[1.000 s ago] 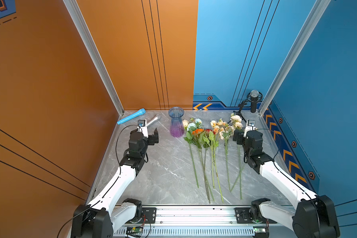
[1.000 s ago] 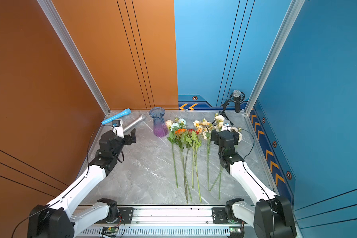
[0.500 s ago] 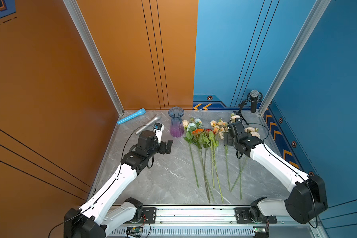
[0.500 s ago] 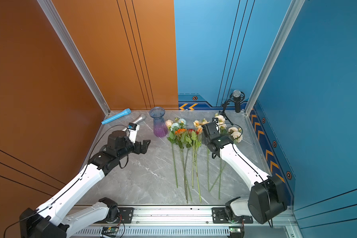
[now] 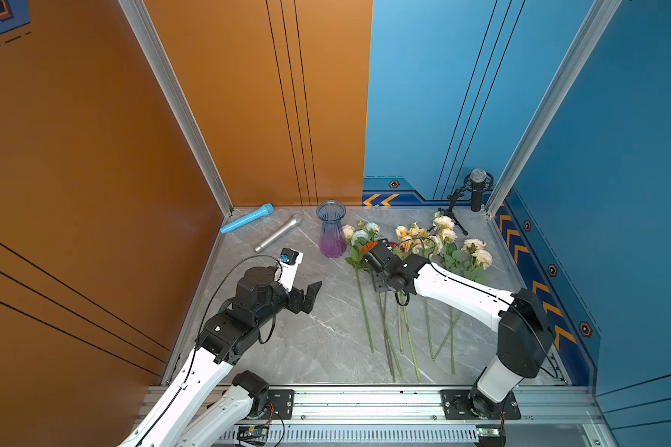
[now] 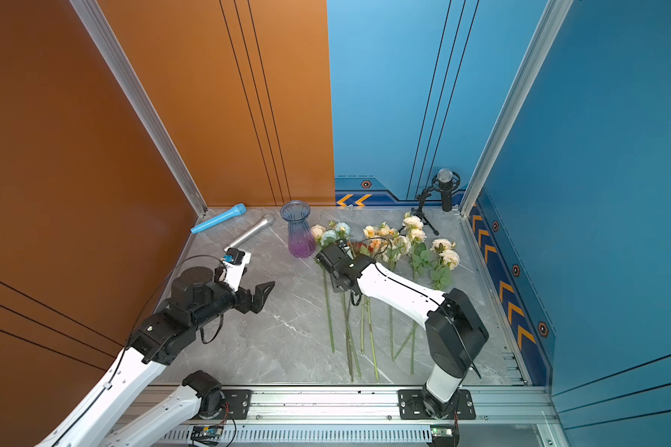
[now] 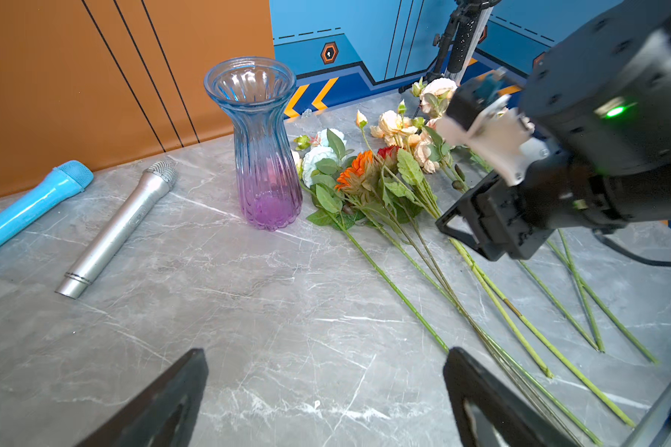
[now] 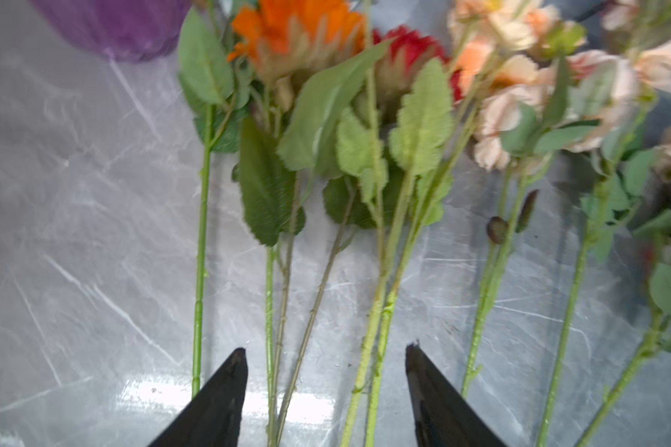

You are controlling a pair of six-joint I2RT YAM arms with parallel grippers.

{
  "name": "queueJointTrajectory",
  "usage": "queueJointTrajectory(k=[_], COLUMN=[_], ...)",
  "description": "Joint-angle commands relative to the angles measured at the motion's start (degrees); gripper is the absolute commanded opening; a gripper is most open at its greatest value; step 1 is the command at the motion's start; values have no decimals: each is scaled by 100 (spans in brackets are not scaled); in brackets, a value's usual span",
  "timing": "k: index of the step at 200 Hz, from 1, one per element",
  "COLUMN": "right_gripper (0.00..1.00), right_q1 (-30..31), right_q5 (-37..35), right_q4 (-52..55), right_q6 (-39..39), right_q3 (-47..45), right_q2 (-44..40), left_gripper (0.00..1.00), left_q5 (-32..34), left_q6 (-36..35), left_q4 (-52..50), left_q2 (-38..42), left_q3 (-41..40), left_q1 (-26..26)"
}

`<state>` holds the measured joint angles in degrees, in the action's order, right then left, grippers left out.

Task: Place the pink flowers into the vase
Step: Pick up the flower at the center of the board.

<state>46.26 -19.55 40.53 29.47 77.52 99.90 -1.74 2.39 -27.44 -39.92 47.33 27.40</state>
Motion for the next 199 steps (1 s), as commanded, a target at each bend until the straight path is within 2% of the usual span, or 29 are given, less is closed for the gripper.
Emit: queueJointTrajectory(k=[1, 27, 60, 199], right_gripper=[60, 54, 51, 33], right_q1=[150, 234, 182, -559], right_q5=[287, 459, 443, 916], right_q4=[211, -12, -116, -832], right_q6=[177, 232, 267, -49], right_q3=[277, 352, 377, 176], right_q2=[351, 643, 859, 1293], left_gripper=[98, 98, 98, 98], left_q5=[-5, -70, 7, 353], left_q6=[-215, -257, -241, -359], left_q4=[-271, -288, -298, -354], left_q2=[273, 528, 754, 890], left_q3=[-169, -319, -523, -598], left_q1=[46, 47, 47, 33])
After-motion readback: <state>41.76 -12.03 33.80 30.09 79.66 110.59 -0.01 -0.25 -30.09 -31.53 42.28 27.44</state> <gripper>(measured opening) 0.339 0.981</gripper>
